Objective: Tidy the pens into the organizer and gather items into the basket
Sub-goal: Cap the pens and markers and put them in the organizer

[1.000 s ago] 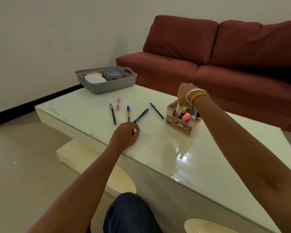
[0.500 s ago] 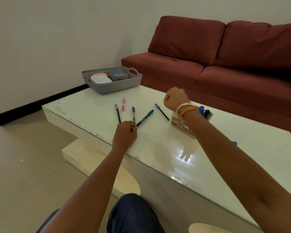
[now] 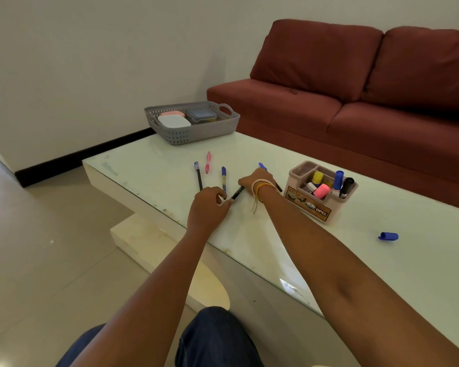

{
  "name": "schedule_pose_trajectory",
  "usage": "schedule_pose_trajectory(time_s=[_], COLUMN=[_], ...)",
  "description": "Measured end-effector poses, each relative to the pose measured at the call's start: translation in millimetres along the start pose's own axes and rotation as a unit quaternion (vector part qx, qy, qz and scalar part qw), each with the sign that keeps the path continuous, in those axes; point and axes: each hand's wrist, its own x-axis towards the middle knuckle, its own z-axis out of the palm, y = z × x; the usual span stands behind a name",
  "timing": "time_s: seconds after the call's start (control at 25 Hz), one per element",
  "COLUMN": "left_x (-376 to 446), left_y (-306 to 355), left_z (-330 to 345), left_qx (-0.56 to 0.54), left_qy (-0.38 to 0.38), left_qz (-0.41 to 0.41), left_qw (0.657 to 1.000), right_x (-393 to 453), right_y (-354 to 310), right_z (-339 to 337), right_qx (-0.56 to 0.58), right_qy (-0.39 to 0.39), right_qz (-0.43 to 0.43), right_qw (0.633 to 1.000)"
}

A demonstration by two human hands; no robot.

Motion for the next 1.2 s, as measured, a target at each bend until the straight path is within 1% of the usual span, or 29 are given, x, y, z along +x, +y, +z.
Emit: schedule_pose_trajectory(time_s=[0.08, 0.16, 0.28, 0.36, 0.44, 0.52, 0.6, 0.68, 0.88, 1.08, 1.16, 1.2], left_x=[0, -1, -4, -4, -4, -3, -1, 0, 3, 3, 4, 4], left_y=[0, 2, 6, 11, 14, 13, 8, 2, -1, -1, -1, -1], left_z=[1, 0, -4, -7, -11, -11, -8, -6, -13, -15, -20, -23], left_qx=[0.022, 0.016, -0.05, -0.072, -0.075, -0.07, -0.068, -0.09, -0.149, -0.196, -0.242, -0.278], left_qy=[-0.02, -0.014, 0.019, 0.024, 0.021, 0.002, -0.01, 0.001, 0.031, 0.012, 0.012, 0.009], left_qz=[0.001, 0.006, -0.02, -0.051, -0.052, -0.034, -0.018, -0.01, -0.052, -0.071, -0.093, -0.108], left_qw=[1.0, 1.0, 0.998, 0.996, 0.996, 0.997, 0.997, 0.996, 0.987, 0.978, 0.966, 0.955], right_x=[3, -2, -13, -24, -33, -37, -39, -39, -39, -39, -40, -42], right_y=[4, 8, 12, 14, 18, 22, 23, 24, 28, 30, 31, 31], right_z=[1, 1, -5, -11, -14, -17, -16, -16, -24, -22, -22, -23], right_qx=[0.08, 0.155, 0.179, 0.199, 0.158, 0.08, 0.016, -0.019, -0.106, -0.088, -0.05, -0.036], right_qy=[-0.012, -0.028, -0.067, -0.137, -0.184, -0.198, -0.194, -0.167, -0.094, -0.059, -0.059, -0.054], right_qz=[0.025, 0.039, 0.02, -0.007, -0.059, -0.117, -0.166, -0.201, -0.248, -0.289, -0.292, -0.296], right_qw=[0.996, 0.987, 0.981, 0.97, 0.968, 0.97, 0.967, 0.965, 0.958, 0.952, 0.953, 0.953])
